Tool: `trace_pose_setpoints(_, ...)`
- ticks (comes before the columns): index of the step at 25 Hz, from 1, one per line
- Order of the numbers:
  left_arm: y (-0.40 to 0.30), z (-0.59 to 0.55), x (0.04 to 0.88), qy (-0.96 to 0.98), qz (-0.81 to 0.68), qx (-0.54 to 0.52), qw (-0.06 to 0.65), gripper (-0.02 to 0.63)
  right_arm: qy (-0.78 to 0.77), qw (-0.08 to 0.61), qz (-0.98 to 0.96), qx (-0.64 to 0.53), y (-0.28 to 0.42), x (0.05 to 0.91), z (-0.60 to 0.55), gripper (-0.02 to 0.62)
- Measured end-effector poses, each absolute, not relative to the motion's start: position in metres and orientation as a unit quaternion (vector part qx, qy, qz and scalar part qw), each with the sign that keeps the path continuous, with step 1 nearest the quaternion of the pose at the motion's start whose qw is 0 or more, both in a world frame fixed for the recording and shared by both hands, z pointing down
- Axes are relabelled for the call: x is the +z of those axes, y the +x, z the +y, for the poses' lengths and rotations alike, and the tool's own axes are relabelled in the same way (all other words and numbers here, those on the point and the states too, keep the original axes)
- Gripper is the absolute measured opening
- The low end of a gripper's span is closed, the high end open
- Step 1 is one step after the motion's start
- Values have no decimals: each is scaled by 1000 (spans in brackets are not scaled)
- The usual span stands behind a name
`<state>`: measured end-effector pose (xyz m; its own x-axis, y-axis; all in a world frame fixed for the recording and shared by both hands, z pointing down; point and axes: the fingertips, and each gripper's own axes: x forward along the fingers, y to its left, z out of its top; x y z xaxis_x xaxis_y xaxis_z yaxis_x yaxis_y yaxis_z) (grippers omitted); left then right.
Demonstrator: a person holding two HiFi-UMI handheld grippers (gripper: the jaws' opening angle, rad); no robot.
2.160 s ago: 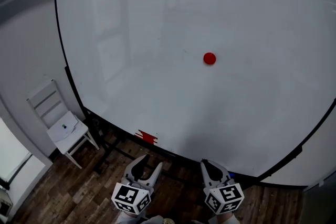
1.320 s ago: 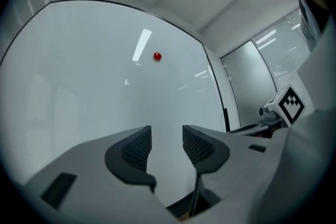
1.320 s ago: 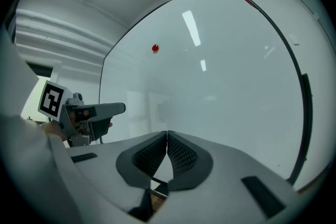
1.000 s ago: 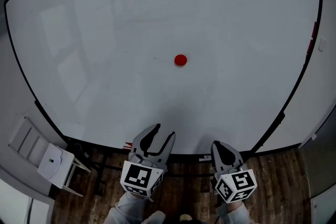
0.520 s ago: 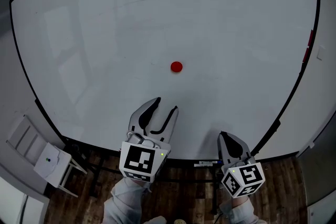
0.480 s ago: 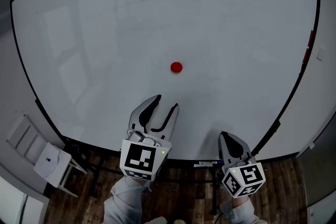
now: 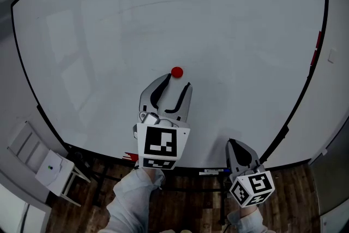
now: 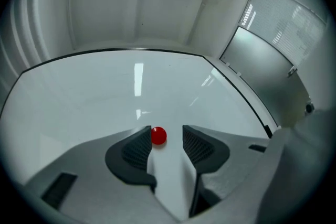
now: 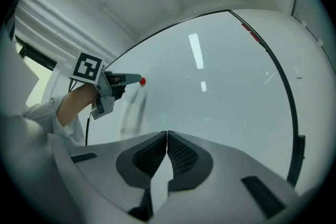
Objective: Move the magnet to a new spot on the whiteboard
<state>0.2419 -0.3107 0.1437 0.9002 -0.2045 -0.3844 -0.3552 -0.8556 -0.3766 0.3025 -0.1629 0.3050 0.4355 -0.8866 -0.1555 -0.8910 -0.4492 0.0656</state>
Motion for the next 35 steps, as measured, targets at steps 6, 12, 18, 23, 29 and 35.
trace_pose_setpoints(6, 250, -321, 140, -943, 179, 156, 235, 189, -849, 17, 522, 78, 306, 309, -154, 28)
trace_pose_setpoints(12, 261, -326, 138, -936, 200, 137, 256, 190, -852, 25, 518, 72, 312, 315, -149, 28)
trace_pose_setpoints(18, 266, -332, 139, -930, 215, 132, 267, 176, -853, 28, 518, 64, 315, 324, -152, 28)
trace_pose_setpoints(23, 266, -331, 138, -927, 217, 136, 274, 169, -853, 29, 517, 64, 319, 324, -155, 28)
trace_pose_setpoints(29, 266, -331, 139, -924, 218, 133, 284, 126, -851, 39, 520, 62, 317, 324, -158, 28)
trace_pose_setpoints(35, 265, -331, 138, -923, 215, 141, 287, 126, -852, 37, 518, 61, 318, 326, -158, 28)
